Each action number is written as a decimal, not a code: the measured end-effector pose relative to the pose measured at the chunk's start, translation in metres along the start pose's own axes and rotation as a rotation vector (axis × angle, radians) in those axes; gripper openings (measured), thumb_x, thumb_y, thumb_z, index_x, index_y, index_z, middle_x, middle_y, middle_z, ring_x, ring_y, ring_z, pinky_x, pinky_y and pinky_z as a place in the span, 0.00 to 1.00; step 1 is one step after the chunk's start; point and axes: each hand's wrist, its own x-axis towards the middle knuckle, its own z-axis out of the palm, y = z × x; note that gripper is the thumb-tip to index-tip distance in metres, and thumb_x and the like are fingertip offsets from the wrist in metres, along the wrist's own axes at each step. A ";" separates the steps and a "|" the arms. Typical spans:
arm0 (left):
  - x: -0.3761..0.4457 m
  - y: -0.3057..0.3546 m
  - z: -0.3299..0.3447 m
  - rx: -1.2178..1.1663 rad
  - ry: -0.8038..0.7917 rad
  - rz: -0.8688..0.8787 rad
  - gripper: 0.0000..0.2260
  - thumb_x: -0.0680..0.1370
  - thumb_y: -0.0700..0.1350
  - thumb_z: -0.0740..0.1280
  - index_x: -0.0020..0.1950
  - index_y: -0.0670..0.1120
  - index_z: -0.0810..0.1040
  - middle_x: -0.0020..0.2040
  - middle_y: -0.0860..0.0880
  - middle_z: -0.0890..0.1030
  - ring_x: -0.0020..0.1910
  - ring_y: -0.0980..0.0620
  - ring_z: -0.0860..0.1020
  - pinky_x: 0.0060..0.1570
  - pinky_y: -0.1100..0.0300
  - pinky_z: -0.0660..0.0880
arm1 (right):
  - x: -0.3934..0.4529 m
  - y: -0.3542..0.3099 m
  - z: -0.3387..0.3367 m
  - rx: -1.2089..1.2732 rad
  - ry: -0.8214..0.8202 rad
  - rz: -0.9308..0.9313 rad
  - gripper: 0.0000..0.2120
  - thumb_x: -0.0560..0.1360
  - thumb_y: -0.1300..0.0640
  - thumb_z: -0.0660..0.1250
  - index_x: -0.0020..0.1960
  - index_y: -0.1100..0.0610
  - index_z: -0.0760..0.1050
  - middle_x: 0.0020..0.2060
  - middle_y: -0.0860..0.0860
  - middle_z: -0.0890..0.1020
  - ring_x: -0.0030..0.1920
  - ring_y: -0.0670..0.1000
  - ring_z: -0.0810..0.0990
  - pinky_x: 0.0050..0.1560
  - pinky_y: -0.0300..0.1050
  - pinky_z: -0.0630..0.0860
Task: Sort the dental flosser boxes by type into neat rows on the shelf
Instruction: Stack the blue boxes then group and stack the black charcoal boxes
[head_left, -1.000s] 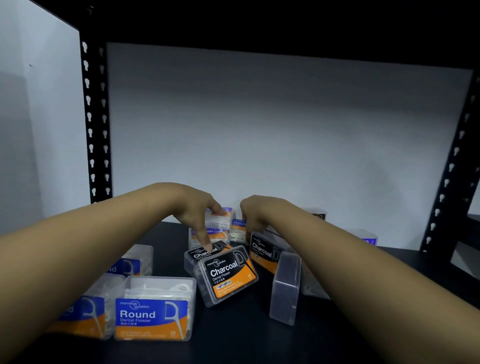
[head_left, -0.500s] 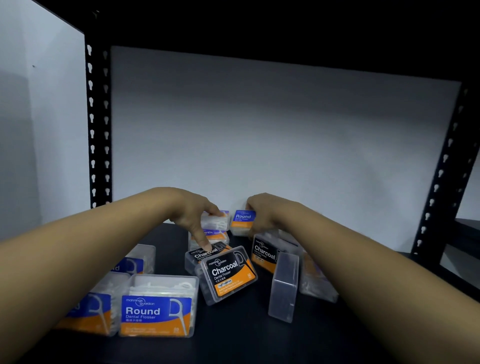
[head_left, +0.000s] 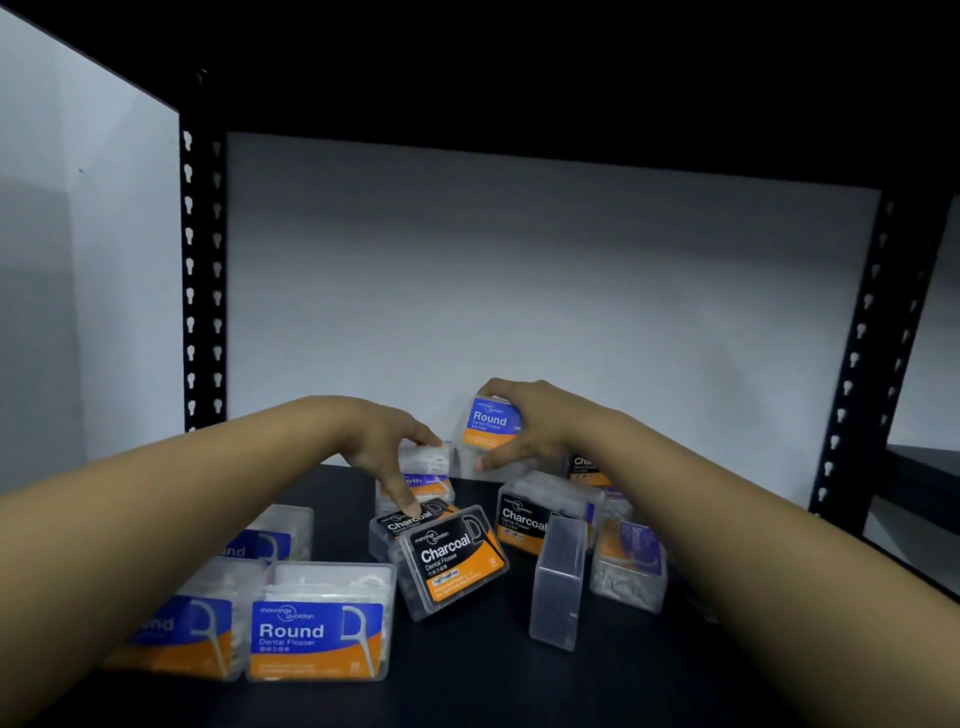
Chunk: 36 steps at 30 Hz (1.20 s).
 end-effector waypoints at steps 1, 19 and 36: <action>-0.001 -0.001 0.000 -0.002 0.011 0.003 0.46 0.66 0.61 0.80 0.79 0.58 0.62 0.77 0.53 0.66 0.74 0.47 0.67 0.74 0.50 0.64 | 0.000 -0.002 -0.003 0.010 0.007 0.006 0.34 0.64 0.39 0.83 0.64 0.43 0.71 0.54 0.47 0.83 0.51 0.50 0.83 0.53 0.47 0.81; -0.113 -0.085 -0.002 -0.147 0.163 0.132 0.26 0.67 0.68 0.72 0.64 0.67 0.75 0.62 0.68 0.76 0.62 0.65 0.76 0.61 0.62 0.75 | -0.026 -0.127 -0.030 -0.016 0.024 -0.117 0.28 0.65 0.37 0.81 0.58 0.39 0.71 0.50 0.44 0.82 0.47 0.51 0.84 0.40 0.48 0.84; -0.130 -0.137 0.036 -0.251 0.025 0.275 0.17 0.75 0.53 0.74 0.63 0.59 0.78 0.54 0.61 0.85 0.50 0.60 0.85 0.53 0.53 0.83 | -0.036 -0.204 0.010 -0.133 -0.305 0.098 0.22 0.73 0.48 0.78 0.62 0.46 0.73 0.52 0.46 0.84 0.42 0.49 0.86 0.48 0.52 0.85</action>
